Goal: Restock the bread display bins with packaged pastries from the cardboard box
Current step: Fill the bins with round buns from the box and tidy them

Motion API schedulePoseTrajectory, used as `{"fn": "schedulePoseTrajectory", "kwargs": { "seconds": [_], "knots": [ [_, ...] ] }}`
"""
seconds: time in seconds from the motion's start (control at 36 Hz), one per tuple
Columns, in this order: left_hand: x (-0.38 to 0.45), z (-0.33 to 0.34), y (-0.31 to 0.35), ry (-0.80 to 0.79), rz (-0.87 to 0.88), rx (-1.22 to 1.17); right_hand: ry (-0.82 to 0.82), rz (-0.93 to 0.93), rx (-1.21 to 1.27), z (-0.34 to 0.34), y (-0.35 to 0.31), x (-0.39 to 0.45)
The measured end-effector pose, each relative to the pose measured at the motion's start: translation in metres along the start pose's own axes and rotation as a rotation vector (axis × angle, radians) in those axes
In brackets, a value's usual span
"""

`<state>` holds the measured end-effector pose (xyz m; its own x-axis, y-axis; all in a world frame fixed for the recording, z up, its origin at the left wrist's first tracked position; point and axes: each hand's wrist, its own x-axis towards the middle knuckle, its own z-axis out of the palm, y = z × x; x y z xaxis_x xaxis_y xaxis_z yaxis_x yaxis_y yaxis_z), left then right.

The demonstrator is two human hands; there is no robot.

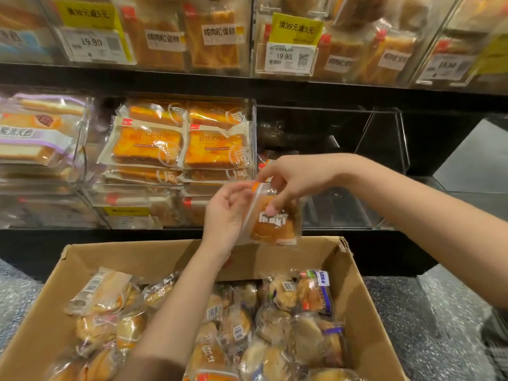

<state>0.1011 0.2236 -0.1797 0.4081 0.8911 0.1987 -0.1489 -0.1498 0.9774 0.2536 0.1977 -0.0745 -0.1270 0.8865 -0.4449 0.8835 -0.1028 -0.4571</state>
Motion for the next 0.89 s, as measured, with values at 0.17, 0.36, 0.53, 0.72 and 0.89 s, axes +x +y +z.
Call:
{"fn": "schedulePoseTrajectory", "kwargs": {
  "seconds": [0.17,0.36,0.53,0.72,0.89],
  "knots": [
    [0.009,-0.003,0.0,0.062,-0.039,-0.116,0.259,-0.014,0.105,-0.045,0.023,-0.038],
    [0.018,-0.009,-0.014,0.029,-0.004,0.098,0.571,0.101,0.255,-0.075,0.056,-0.046],
    [0.019,-0.011,-0.013,-0.012,-0.016,0.099,0.39,0.186,0.019,-0.044,0.062,0.009],
    [0.02,-0.015,-0.013,-0.04,-0.02,0.099,0.233,0.171,-0.09,-0.009,0.07,0.065],
    [0.02,-0.015,-0.014,-0.035,-0.019,0.091,0.225,0.159,0.122,-0.026,0.071,0.057]
  ]
}}
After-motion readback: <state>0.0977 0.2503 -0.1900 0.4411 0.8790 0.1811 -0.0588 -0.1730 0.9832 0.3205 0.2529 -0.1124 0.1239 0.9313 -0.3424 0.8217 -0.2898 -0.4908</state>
